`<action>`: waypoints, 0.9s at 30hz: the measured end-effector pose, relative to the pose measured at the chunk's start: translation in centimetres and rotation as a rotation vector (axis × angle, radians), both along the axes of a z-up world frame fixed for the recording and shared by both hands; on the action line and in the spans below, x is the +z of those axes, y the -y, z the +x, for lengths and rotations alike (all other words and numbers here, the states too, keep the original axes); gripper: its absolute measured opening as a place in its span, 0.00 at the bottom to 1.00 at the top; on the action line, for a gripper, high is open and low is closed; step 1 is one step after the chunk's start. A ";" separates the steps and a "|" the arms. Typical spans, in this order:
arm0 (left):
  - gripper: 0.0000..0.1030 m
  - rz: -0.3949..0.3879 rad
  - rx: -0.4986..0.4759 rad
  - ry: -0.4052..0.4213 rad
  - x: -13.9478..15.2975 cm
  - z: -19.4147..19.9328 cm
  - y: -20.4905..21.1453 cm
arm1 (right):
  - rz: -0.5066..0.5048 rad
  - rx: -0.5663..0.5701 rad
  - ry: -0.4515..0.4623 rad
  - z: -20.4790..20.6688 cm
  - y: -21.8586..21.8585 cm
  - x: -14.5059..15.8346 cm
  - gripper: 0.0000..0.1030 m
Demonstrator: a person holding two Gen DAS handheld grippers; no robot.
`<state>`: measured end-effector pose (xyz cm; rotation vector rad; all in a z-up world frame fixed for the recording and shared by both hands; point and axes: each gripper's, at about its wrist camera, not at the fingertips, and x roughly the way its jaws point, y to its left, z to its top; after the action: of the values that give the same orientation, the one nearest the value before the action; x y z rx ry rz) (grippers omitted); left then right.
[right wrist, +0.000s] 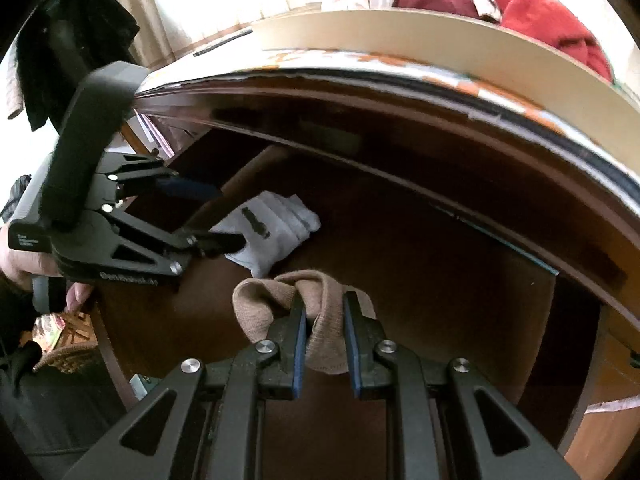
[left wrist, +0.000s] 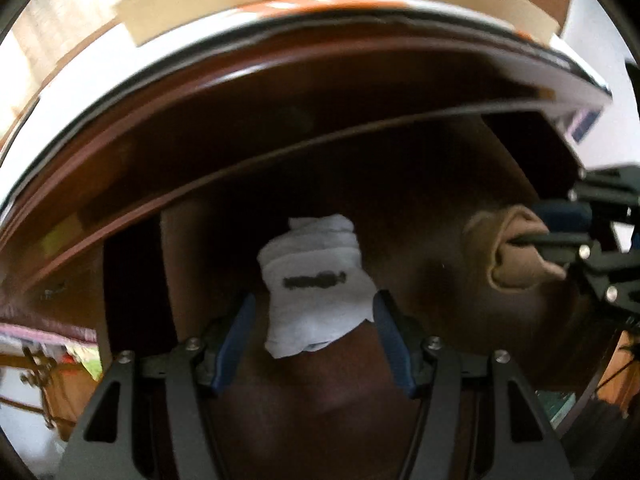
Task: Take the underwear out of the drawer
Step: 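Grasp the beige sock with the right tool while the left tool grasps the white sock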
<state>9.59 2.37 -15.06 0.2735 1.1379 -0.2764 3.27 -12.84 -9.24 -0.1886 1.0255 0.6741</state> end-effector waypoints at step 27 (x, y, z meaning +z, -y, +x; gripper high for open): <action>0.17 0.083 -0.102 -0.127 -3.2 2.2 2.6 | 0.030 -0.007 0.014 -0.4 0.4 0.2 0.18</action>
<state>11.79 -0.21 -18.25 0.3918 1.2644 -0.3407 2.89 -13.27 -9.06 -0.1632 1.0018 0.6802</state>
